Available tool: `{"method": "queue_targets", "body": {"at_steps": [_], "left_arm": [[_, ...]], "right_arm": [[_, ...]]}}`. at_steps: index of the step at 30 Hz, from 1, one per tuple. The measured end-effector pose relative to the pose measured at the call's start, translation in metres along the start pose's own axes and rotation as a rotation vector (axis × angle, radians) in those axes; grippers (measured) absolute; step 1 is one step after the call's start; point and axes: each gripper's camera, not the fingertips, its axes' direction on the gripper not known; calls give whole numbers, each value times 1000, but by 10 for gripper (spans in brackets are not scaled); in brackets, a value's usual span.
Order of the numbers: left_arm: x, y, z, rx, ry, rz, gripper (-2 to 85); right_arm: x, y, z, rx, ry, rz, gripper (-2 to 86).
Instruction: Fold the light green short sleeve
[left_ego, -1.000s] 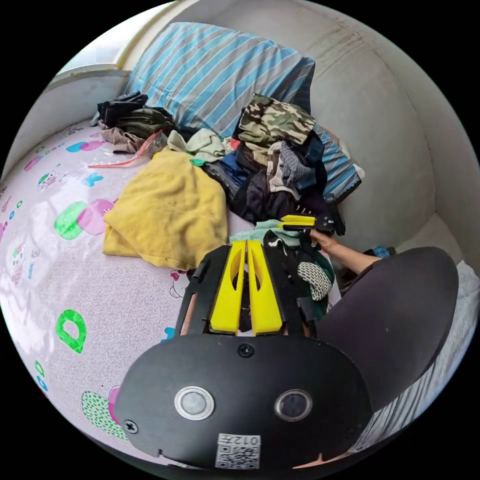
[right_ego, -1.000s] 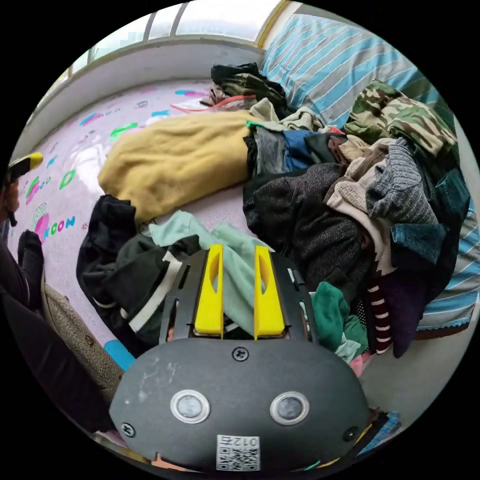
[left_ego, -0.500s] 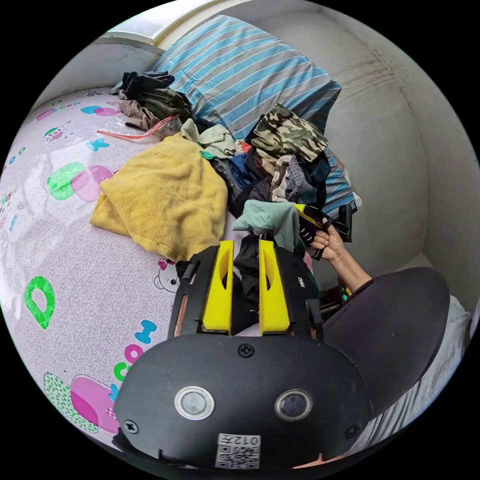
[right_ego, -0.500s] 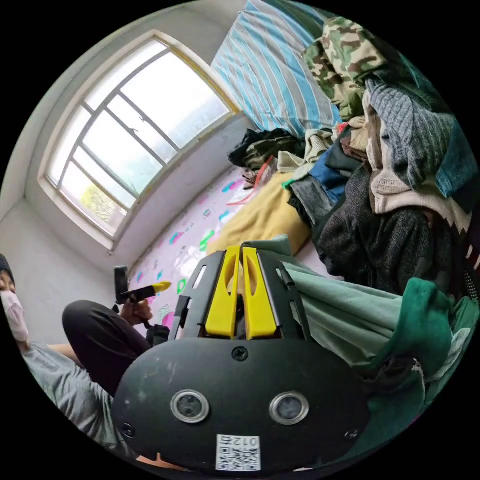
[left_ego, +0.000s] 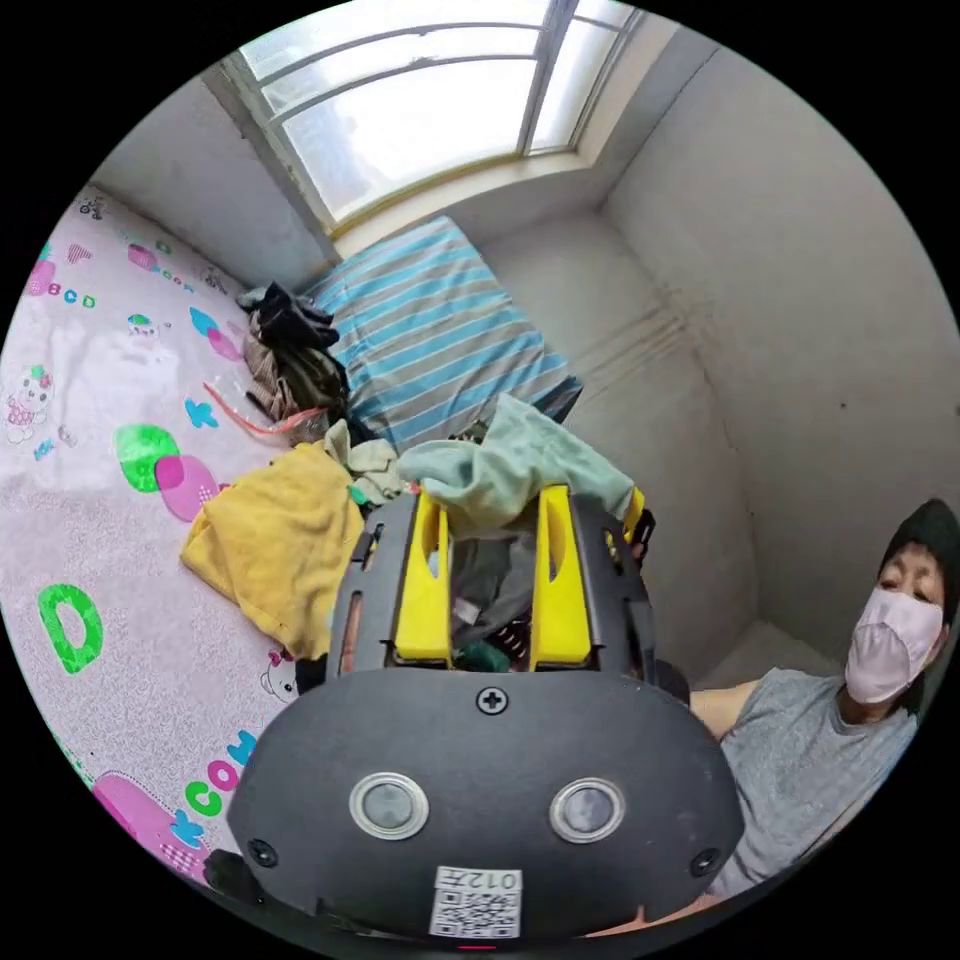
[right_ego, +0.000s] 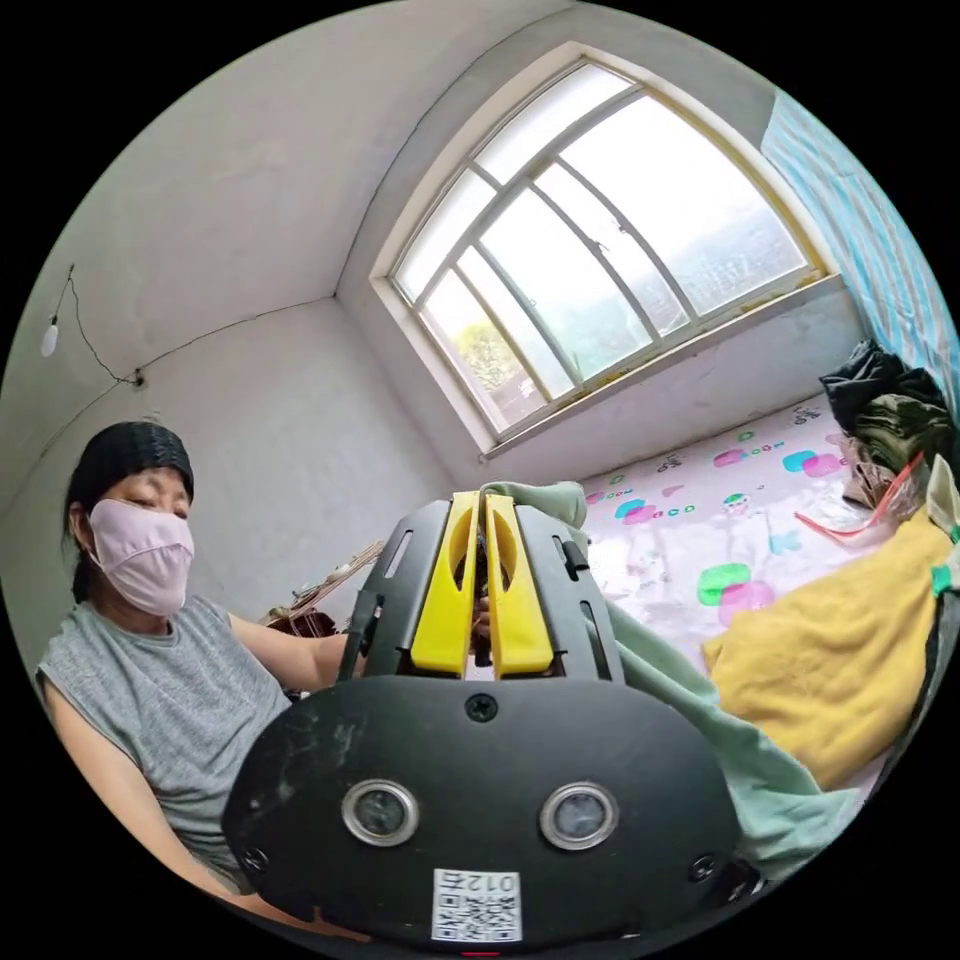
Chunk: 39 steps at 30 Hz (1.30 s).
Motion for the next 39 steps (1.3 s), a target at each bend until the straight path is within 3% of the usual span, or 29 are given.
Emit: {"method": "queue_targets", "body": {"at_steps": [4, 6, 11, 17, 21, 24, 27, 31, 34, 39], "left_arm": [[37, -20, -93, 187, 55, 113, 60], [79, -34, -144, 172, -96, 234, 53], [158, -36, -230, 205, -262, 400, 47], [201, 8, -292, 245, -390, 425, 41], [206, 40, -300, 207, -512, 412, 39], [195, 60, -295, 171, -617, 353, 38], [170, 86, -266, 48, -609, 278, 40], [148, 135, -230, -31, -580, 213, 41], [147, 176, -213, -27, -698, 214, 42], [153, 226, -181, -59, -903, 256, 43]], "right_arm": [[-5, -36, 65, -92, -18, -9, -4], [-7, -50, 96, -135, -48, -24, -4], [-20, -76, 182, -202, -236, -78, -3], [5, -65, 278, -332, -296, -2, -2], [29, -61, 325, -378, -199, 33, -3], [48, -76, 335, -312, -117, 32, -2], [77, -85, 351, -288, -106, 104, 3], [148, -64, 404, -520, -244, 380, 43], [190, -31, 438, -699, -373, 591, 90], [223, -22, 472, -924, -326, 623, 121]]}}
